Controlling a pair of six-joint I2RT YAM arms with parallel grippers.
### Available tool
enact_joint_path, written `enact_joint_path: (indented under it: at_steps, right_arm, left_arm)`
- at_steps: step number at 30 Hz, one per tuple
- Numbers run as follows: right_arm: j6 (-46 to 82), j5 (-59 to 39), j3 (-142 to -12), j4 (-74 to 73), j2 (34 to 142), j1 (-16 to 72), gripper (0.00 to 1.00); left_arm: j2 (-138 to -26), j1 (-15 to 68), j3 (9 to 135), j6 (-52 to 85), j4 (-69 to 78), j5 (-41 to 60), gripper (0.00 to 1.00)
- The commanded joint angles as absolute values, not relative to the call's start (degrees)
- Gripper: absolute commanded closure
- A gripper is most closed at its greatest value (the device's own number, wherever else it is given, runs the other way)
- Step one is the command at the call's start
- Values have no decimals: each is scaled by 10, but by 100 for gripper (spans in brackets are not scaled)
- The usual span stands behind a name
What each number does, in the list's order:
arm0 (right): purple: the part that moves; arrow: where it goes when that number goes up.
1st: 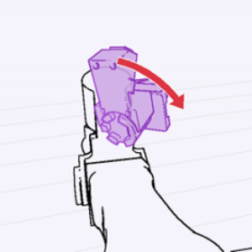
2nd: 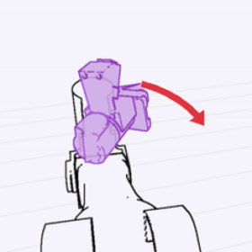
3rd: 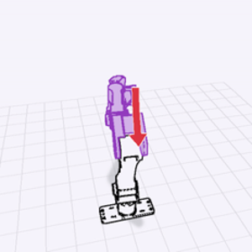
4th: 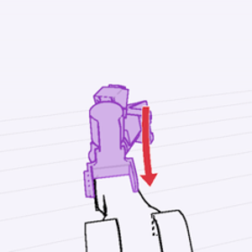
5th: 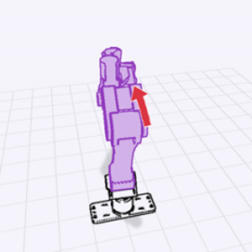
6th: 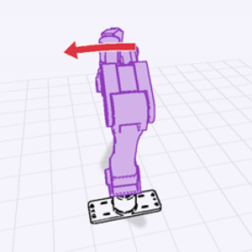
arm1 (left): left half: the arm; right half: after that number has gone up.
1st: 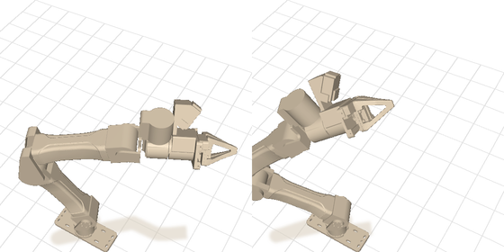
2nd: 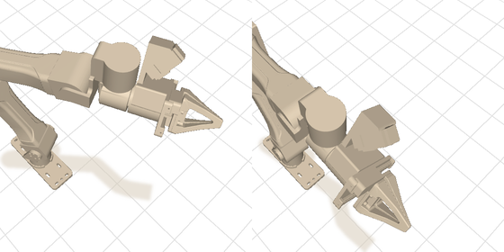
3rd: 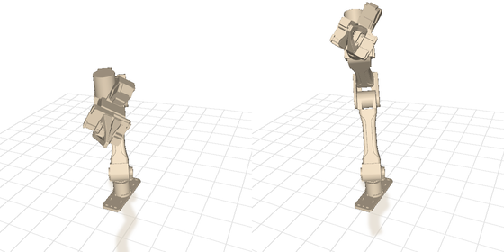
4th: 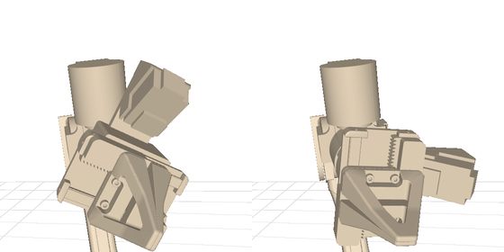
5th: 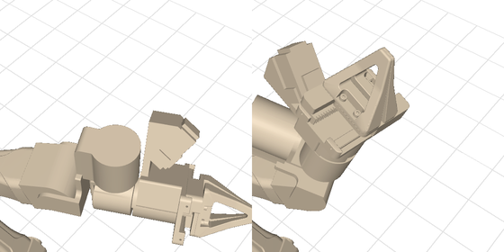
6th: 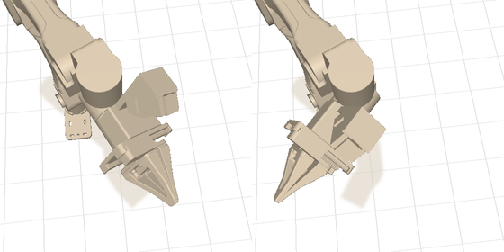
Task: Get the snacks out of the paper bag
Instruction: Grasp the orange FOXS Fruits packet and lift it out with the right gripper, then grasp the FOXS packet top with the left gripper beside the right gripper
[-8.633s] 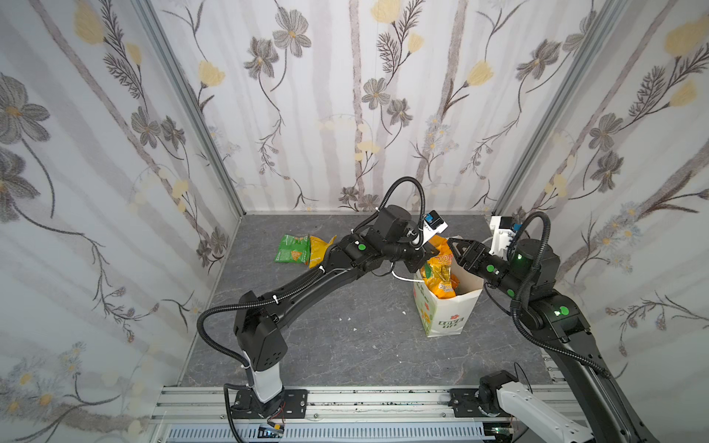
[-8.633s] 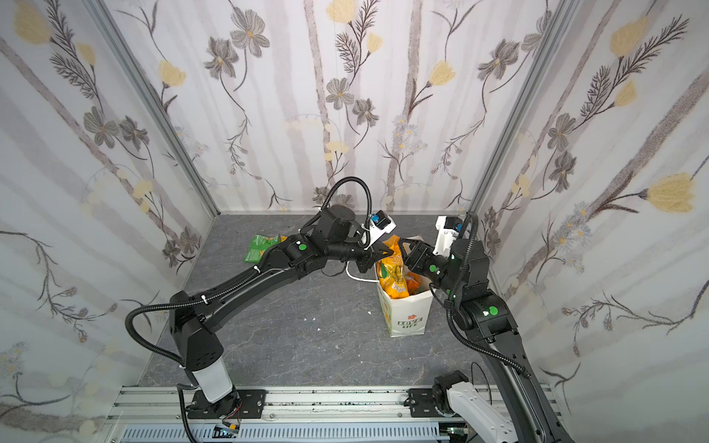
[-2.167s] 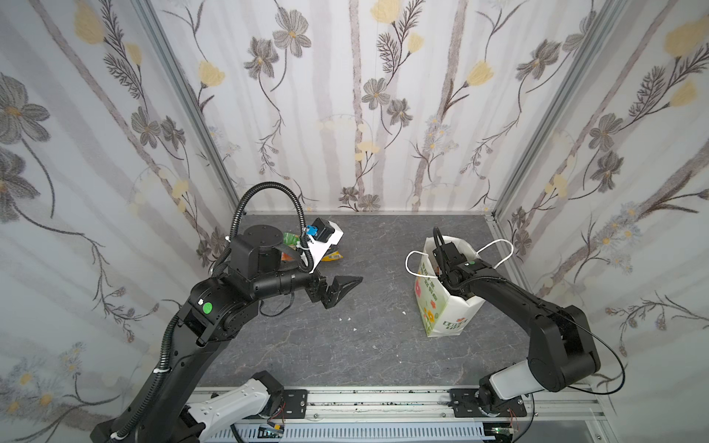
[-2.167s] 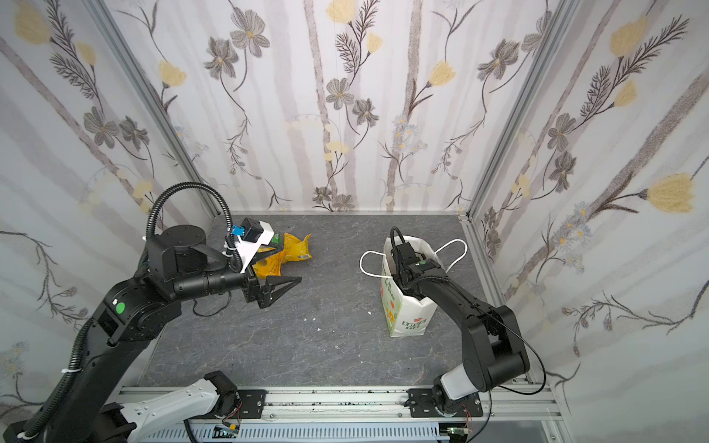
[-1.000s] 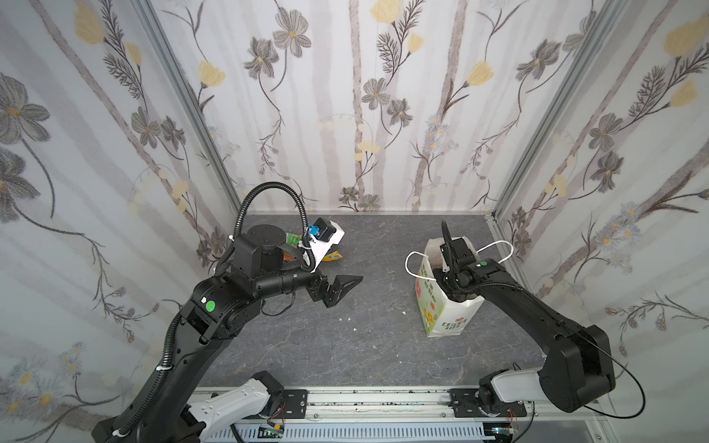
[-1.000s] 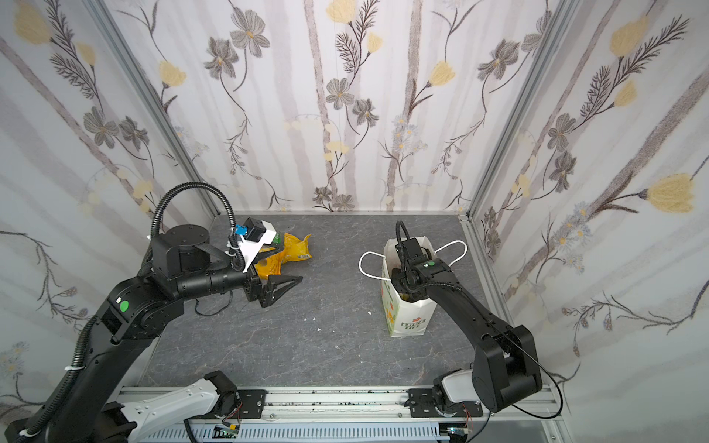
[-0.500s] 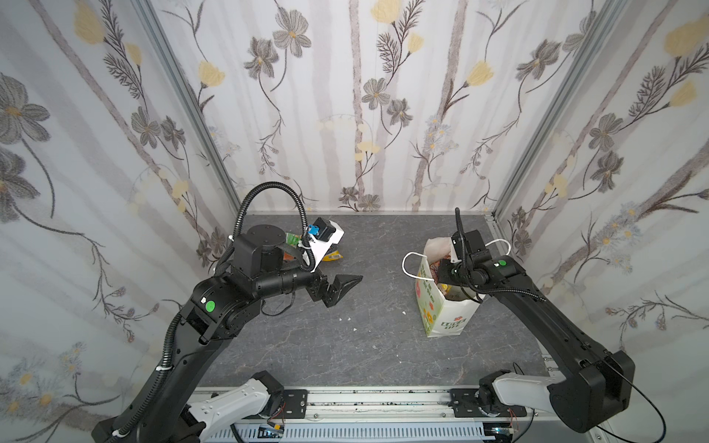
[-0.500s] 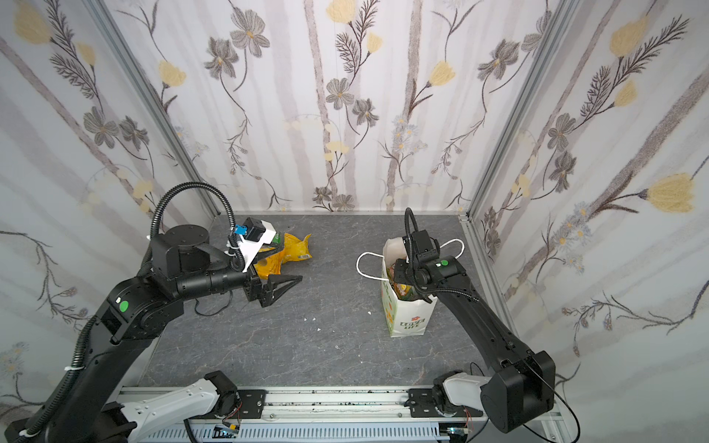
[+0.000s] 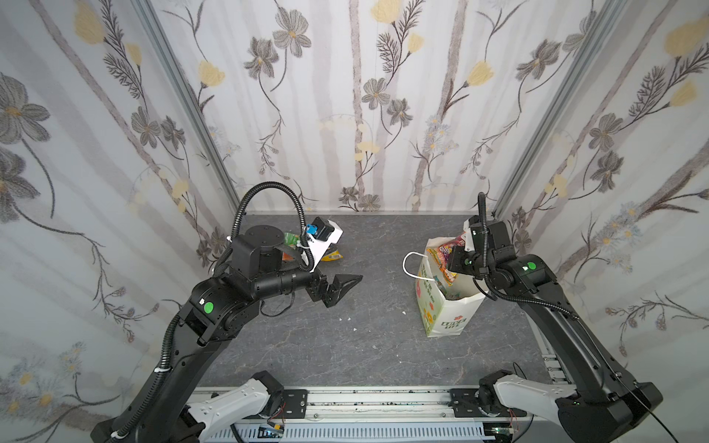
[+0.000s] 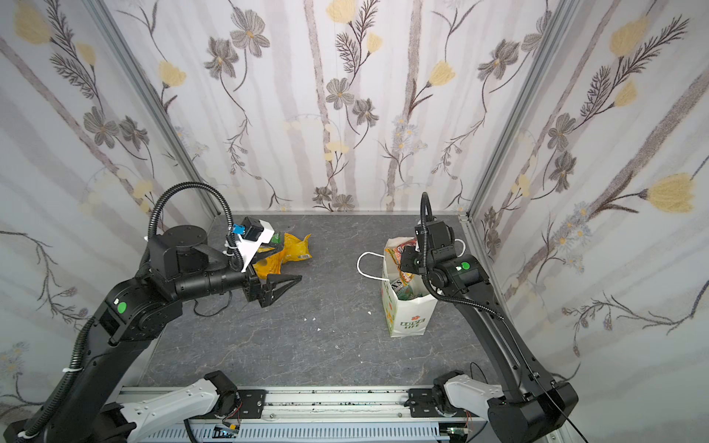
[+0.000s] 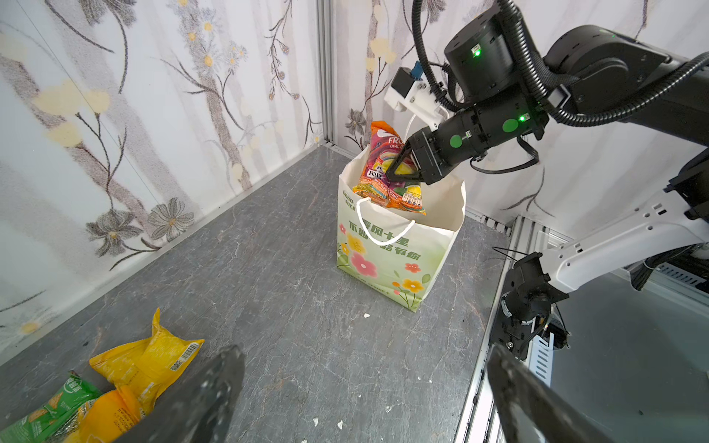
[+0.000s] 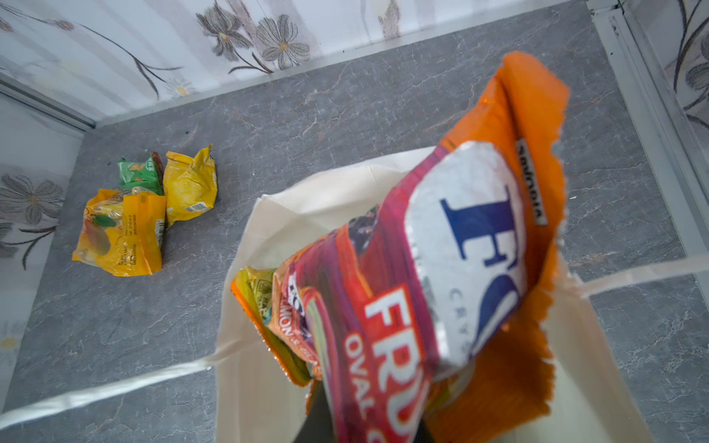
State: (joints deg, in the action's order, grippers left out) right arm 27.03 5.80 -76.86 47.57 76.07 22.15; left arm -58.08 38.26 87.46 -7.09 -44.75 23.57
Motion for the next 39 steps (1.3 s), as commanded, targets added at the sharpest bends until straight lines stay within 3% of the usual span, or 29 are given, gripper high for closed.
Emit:
enact_joint_path:
  at_steps: [1,8,19,33,39]
  right_arm:
    - [279,65,-795,472,751,225,100]
    - [295,62,-850,455,724,252,100]
    - [342,20,-840,312,694,327,100]
    - [402,-74,-775,163,694,358,100]
    - [415,-89,-767,134,707,373,100]
  left_arm:
    - [-581,383,879,-56,-424,232,0]
    - [-587,383,883,8,-388,209,0]
    - [-619,383,895,150,-325,177,2]
    - [-663,383,745,426,28,240,4]
    - [-711,384,726,503,146,276,16]
